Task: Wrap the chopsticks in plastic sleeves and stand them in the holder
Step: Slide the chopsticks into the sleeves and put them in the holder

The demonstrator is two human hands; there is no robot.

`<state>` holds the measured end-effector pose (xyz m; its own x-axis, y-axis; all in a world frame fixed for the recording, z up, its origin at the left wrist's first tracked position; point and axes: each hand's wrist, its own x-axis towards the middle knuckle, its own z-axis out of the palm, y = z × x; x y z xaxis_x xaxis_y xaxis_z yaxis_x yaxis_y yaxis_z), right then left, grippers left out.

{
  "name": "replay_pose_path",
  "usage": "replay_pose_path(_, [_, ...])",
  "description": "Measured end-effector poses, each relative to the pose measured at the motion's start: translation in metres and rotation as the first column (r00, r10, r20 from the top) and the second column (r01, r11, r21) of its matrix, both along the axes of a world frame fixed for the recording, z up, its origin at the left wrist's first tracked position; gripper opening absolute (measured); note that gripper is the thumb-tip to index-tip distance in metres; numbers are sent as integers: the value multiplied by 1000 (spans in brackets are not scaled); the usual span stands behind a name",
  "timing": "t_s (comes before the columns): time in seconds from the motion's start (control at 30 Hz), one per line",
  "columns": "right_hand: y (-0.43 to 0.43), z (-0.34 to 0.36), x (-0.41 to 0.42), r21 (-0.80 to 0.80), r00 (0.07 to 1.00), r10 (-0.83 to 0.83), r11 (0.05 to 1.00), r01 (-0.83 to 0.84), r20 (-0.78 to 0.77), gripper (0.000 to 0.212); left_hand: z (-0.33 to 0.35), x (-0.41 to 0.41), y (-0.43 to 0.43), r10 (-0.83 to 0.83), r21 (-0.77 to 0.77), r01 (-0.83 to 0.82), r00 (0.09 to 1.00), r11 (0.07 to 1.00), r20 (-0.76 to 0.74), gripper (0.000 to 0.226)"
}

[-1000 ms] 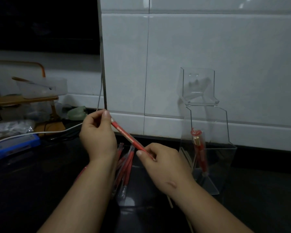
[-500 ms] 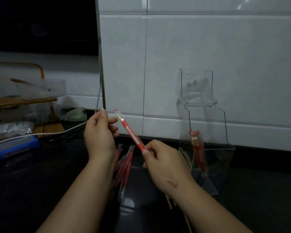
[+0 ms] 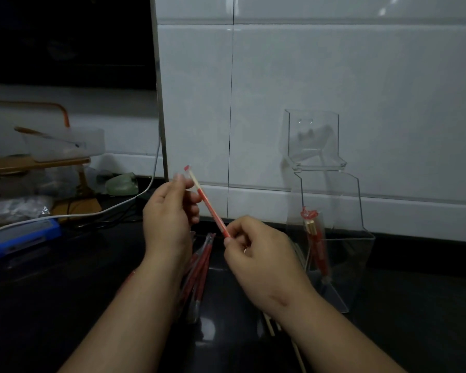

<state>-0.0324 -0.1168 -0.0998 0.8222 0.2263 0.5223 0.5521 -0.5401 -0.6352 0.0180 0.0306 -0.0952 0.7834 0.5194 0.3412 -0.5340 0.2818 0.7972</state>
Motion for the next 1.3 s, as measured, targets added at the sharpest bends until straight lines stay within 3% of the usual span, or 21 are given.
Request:
replay_pose_path(0.1, [-2,5,-7,78,977,25,996,-42,213,5,-1,1,1,13,-74,-15,1000,997,-25,38])
replay_pose_path(0.23, [-7,16,-15,158,843,-34,985,-61,537,8,-1,-1,0,5,-63,-8,999,998,-49,35])
replay_pose_path(0.4, [-16,24,-20,276,719,-111,954,-116,686,13,-1,-3,-1,-32,-6,32,997,999,-70,35])
replay_pose_path(0.5, [-20,29,-21,377,700,-179,916,-137,691,12,-2,-2,-1,-31,-4,31,997,1000,-77,35])
replay_pose_path(0.63, [-28,37,-18,527,748,-272,842,-120,605,9,-2,-1,-1,-46,-17,45,996,999,-73,35])
replay_pose_path(1.0, [-55,54,-2,680,793,-391,732,-41,468,16,-3,0,-1,-54,-19,53,996,998,-65,37])
replay_pose_path(1.13, [-60,49,14,674,841,-423,732,97,338,5,-3,0,-1,-52,-14,52,997,999,-64,37])
replay_pose_path(1.3, [-63,43,22,548,857,-431,805,226,280,5,-4,1,0,-51,-17,50,997,999,-65,37])
